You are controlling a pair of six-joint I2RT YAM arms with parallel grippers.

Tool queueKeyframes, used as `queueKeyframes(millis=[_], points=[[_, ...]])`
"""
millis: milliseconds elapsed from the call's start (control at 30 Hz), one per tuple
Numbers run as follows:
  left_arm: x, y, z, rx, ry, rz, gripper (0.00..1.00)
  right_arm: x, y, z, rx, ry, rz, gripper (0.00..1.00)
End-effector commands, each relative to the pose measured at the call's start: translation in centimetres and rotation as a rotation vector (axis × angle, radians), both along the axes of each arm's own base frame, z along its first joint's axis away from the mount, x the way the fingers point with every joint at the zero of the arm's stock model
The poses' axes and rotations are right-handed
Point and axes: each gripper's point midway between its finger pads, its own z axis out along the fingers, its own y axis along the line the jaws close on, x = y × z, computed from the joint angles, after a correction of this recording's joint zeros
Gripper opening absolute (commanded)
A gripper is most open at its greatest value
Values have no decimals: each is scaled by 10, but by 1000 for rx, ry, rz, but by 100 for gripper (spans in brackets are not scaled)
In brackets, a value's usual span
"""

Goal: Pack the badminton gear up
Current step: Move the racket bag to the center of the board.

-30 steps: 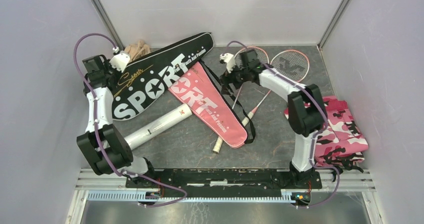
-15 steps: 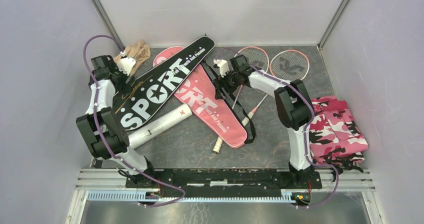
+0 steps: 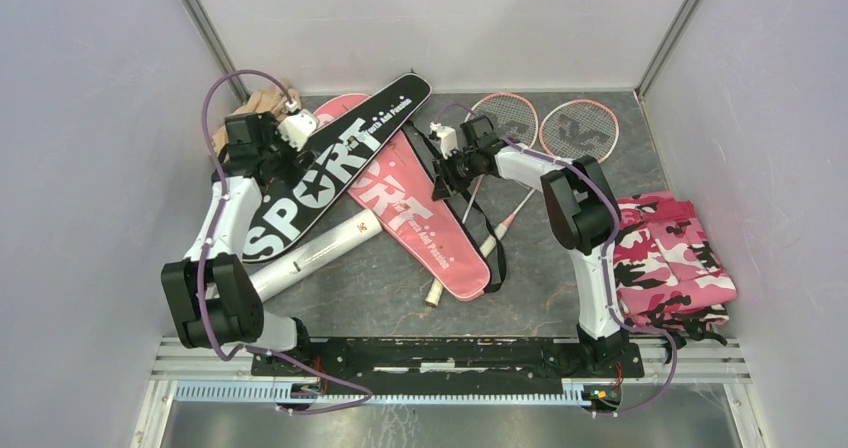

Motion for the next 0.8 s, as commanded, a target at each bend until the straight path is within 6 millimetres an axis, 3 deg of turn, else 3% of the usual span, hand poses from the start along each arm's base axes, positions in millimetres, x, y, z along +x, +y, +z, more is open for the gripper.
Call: queueKeyframes(millis=[0, 67, 100, 167, 233, 367, 767], points=[[10, -44, 28, -127, -114, -61, 100, -9, -9, -2, 28, 75, -7, 27], [11, -64, 23, -147, -119, -94, 100, -1, -14, 16, 52, 49, -23, 4], [13, -71, 20, -149, -123, -104, 100, 3, -15, 28, 69, 31, -32, 0], [15, -81, 13, -159, -123, -106, 100, 8, -17, 52, 108, -1, -40, 0], [16, -104, 7, -179, -117, -147, 100, 11, -18, 80, 156, -28, -49, 0], [25, -121, -4, -210, -108, -159, 100, 16, -26, 134, 195, -110, -65, 0], [54, -149, 7, -391, -100, -113, 100, 33, -121, 217, 10, -350, -247, 0]])
